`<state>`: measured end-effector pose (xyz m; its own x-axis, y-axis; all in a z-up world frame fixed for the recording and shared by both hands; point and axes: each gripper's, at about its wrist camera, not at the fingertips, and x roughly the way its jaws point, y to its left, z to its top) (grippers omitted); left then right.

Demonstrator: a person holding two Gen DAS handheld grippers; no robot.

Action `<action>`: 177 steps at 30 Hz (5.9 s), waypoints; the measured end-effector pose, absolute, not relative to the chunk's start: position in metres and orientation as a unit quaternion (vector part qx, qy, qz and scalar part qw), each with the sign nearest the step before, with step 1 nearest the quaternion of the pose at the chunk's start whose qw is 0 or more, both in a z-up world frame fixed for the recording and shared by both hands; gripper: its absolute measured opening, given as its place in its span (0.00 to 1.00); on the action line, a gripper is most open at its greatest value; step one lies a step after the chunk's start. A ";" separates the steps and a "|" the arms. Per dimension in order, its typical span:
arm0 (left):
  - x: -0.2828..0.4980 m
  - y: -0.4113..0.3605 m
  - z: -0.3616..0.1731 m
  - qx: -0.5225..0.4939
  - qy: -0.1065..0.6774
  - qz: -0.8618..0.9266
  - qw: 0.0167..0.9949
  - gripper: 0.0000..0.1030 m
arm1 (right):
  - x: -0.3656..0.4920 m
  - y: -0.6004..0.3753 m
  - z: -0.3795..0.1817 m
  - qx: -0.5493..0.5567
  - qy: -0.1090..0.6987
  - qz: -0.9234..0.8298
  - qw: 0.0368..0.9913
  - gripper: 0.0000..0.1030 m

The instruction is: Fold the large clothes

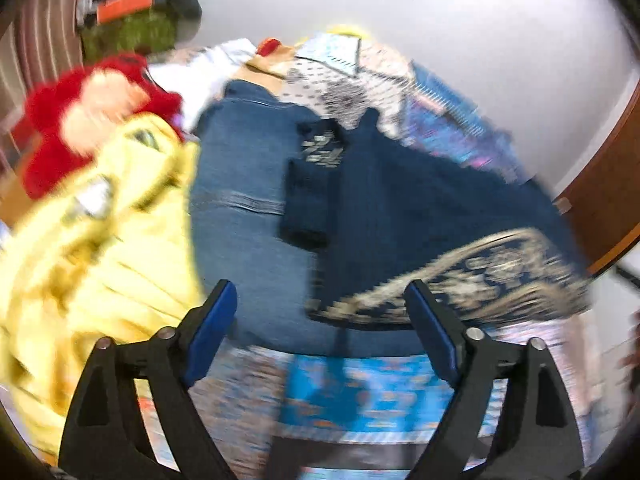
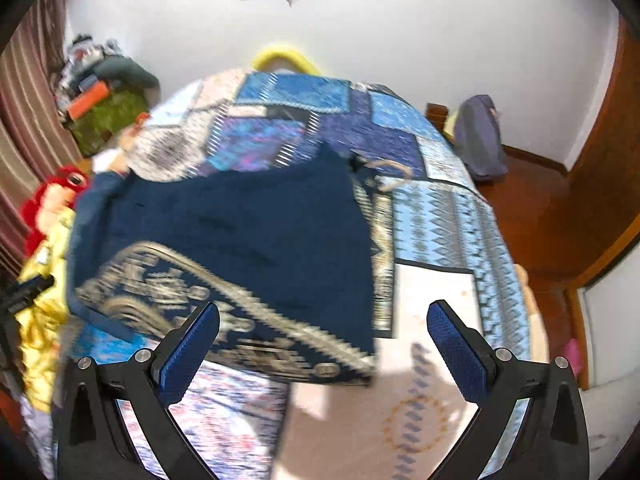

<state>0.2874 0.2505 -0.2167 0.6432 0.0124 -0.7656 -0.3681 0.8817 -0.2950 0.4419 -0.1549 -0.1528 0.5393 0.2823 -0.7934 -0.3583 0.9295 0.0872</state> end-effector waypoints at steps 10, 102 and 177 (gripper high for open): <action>0.320 0.227 -0.275 -0.378 0.413 -0.022 0.829 0.89 | 0.444 -0.090 -0.189 -0.058 0.463 0.216 0.858 1.00; 0.448 0.026 -0.176 -0.019 0.453 -0.080 0.888 0.98 | 0.448 -0.189 -0.177 0.071 0.479 0.228 0.845 1.00; 0.411 0.273 -0.123 -0.273 0.392 -0.114 0.871 0.42 | 0.503 0.036 -0.111 0.119 0.503 0.430 0.741 0.23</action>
